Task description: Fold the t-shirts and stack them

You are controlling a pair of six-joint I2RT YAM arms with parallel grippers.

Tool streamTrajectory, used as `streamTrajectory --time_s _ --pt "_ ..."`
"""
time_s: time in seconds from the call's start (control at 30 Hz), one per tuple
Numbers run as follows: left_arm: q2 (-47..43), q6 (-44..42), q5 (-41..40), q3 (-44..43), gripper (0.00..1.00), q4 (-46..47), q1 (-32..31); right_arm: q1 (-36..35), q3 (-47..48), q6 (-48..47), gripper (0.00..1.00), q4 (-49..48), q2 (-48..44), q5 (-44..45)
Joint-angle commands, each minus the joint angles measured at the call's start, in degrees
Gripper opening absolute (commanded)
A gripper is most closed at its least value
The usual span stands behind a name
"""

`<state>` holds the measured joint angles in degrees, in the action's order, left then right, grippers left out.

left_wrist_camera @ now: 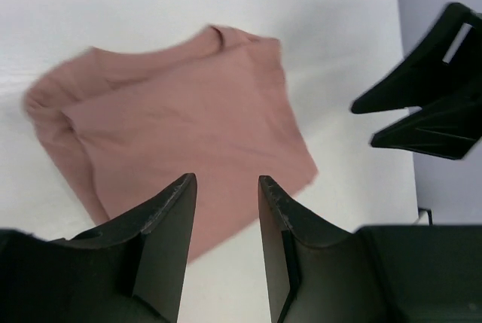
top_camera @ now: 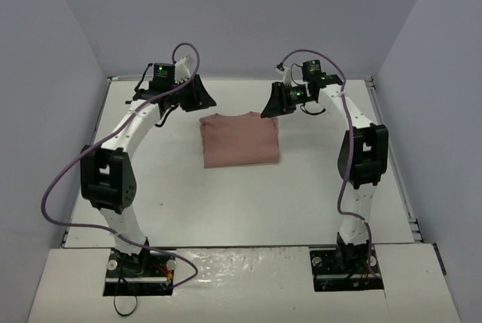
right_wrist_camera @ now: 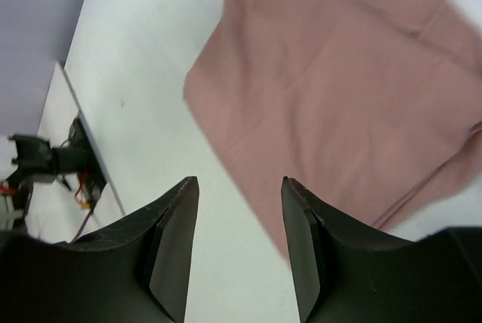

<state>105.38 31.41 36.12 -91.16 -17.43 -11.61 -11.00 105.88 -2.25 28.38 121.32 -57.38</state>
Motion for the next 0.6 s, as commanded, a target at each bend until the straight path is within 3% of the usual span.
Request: streamTrajectory --time_s 0.0,0.33,0.57 --pt "-5.5 -1.5 1.6 7.9 0.35 2.2 -4.8 -1.7 -10.1 -5.0 0.45 0.3 -3.3 -5.3" --pt "0.7 -2.5 -0.5 21.6 0.35 6.6 -6.2 -1.3 -18.0 -11.3 0.39 -0.1 6.1 -10.1" --pt "5.6 -3.1 -4.6 23.8 0.35 4.4 -5.5 -1.2 -21.4 -12.1 0.36 -0.4 11.2 -5.6"
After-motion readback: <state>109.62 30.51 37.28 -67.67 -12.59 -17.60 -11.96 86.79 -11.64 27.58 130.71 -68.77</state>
